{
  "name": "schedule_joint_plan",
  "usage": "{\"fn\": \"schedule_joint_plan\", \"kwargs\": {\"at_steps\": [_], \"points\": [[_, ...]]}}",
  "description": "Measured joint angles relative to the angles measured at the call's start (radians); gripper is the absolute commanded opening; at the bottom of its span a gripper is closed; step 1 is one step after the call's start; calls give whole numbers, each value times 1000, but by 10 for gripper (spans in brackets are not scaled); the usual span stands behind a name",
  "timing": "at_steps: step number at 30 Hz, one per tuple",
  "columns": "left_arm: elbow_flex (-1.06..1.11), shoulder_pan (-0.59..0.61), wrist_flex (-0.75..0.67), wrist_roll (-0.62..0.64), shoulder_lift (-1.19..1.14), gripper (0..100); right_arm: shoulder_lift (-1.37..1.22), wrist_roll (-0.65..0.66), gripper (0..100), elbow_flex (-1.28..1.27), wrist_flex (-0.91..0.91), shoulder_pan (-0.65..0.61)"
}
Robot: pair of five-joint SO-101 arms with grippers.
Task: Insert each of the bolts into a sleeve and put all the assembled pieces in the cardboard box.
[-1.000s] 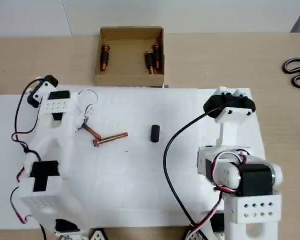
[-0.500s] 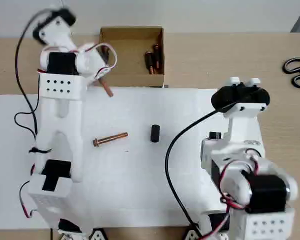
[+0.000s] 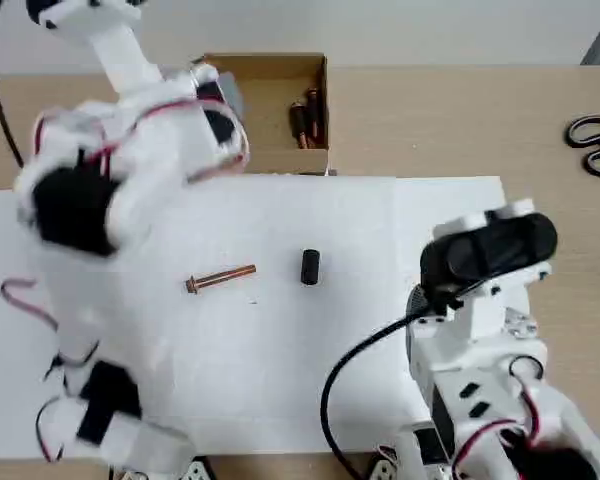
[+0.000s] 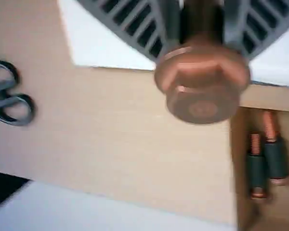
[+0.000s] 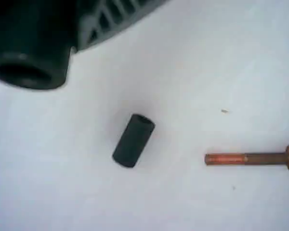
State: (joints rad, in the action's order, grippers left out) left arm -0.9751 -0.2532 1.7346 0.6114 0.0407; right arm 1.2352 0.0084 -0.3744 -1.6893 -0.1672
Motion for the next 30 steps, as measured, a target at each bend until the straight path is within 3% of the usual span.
{"fn": "schedule_joint_plan", "kwargs": {"at_steps": [5,11,20,25,30], "points": [[216,-37,2,-3,238,6,98,0,2,-147,58,-3],[624,-40,-26,37,559,6,212,0,2,-393,212,-37],[1327,-40,-431,98,1119,6,503,2,2,-706,364,-288],[1688,-41,-643,98,1419,6,560,3,2,-764,397,-354],[1930,-43,-753,98,1623,6,563,3,2,-784,474,-408]]}}
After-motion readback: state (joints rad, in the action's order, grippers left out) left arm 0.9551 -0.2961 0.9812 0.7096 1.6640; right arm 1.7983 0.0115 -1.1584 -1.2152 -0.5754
